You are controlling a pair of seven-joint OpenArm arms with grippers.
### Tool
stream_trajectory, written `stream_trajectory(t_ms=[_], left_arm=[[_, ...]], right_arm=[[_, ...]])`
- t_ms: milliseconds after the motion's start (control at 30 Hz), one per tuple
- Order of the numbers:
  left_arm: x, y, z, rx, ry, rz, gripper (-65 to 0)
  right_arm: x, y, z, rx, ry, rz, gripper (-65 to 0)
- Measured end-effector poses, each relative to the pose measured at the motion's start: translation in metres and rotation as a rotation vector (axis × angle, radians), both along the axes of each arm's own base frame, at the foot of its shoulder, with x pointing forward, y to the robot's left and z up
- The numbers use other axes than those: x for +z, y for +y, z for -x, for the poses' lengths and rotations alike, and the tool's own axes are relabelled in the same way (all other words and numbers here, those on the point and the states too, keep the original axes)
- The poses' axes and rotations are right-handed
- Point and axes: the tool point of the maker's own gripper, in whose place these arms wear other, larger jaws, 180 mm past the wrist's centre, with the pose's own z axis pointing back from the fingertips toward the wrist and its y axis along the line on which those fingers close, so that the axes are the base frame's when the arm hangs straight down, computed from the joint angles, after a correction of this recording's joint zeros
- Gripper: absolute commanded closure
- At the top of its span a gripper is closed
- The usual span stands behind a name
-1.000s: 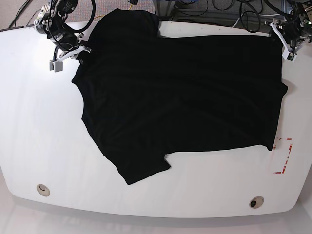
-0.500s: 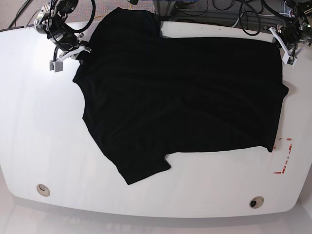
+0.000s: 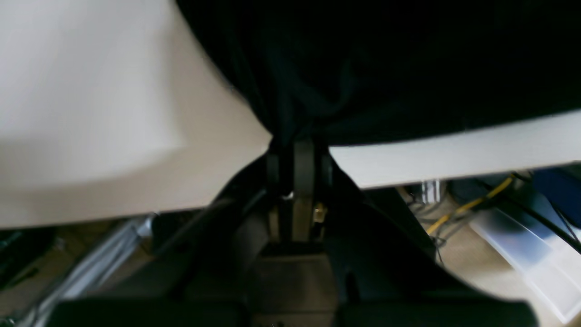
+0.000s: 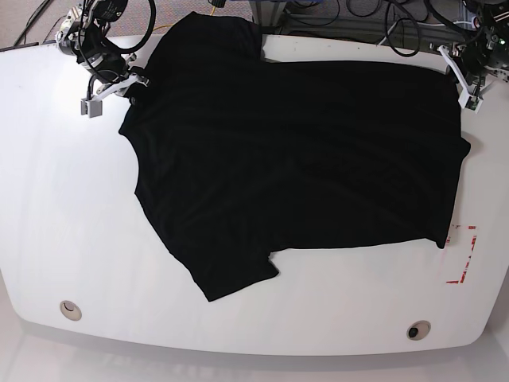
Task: Layout the t-shirt on the table in an organized manner, then fold the t-shirt properly
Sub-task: 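Hold the shoulder edges with both grippers, keeping the shirt taut, then drag the shirt's shoulders with both grippers, rotating the shirt on the table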
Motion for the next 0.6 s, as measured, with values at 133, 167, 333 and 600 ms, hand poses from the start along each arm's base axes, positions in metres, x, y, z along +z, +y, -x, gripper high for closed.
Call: stream_trajectory(t_ms=[133,167,333,600], left_arm=[[0.009,-0.002,-0.007,-0.020,-0.028,-0.017,0.0],[0.011,-0.003,-0.008,-0.024,-0.034,-0.021,0.0],[0.020,-0.006,-0.015,-0.043,-0.062,-0.035,0.0],[0.029,-0.008,-0.022,-0.058,-0.090,-0.048,0.0]], right_arm=[[0.000,0.000,0.000,0.000,-0.001,0.000,-0.3],[0.001,0.000,0.000,0.000,-0.002,-0.001,-0.3],[0.005,0.000,-0.002,0.005,-0.016,0.007,-0.3],[0.025,-0.002,-0.013,0.022,-0.075,0.052,-0.3]])
